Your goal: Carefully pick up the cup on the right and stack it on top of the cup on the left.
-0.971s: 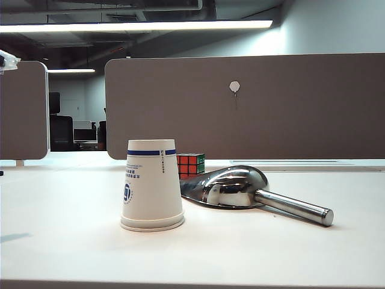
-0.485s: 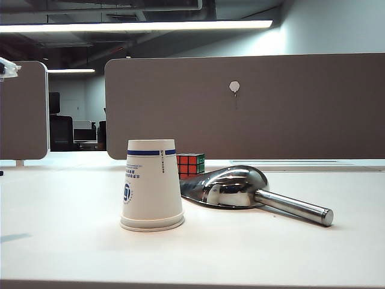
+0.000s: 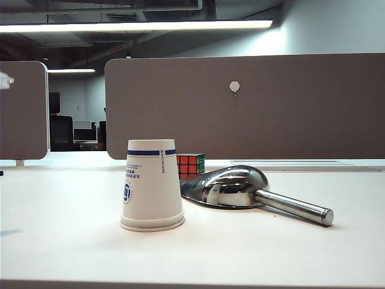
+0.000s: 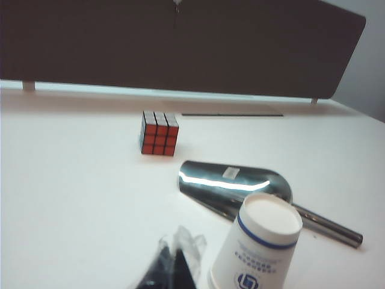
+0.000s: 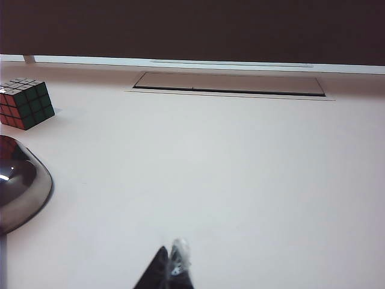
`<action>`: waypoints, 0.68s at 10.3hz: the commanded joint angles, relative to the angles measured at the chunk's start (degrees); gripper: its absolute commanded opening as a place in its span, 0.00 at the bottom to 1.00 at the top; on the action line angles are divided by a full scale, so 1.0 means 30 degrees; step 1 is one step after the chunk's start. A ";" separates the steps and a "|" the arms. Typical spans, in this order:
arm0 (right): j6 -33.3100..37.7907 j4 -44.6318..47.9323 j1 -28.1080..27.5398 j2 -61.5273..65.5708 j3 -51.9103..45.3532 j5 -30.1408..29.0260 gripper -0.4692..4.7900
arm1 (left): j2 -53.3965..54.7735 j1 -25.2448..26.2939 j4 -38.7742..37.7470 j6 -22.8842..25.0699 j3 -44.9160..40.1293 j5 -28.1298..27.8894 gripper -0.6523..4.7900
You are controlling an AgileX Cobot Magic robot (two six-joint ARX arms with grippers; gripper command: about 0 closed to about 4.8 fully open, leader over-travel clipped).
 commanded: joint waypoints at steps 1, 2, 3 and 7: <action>-0.0007 0.0372 0.0007 -0.0029 0.0022 -0.0015 0.09 | 0.0000 0.0000 0.0525 0.0138 0.0036 -0.0066 0.11; -0.0007 0.0372 0.0007 -0.0029 0.0022 -0.0015 0.09 | 0.0000 0.0000 0.0488 0.0138 0.0036 -0.0066 0.11; -0.0007 0.0372 0.0007 -0.0029 0.0022 -0.0015 0.09 | 0.0000 0.0000 0.0488 0.0138 0.0036 -0.0066 0.11; -0.0007 0.0372 0.0007 -0.0029 0.0022 -0.0015 0.09 | 0.0000 0.0000 0.0488 0.0138 0.0036 -0.0066 0.11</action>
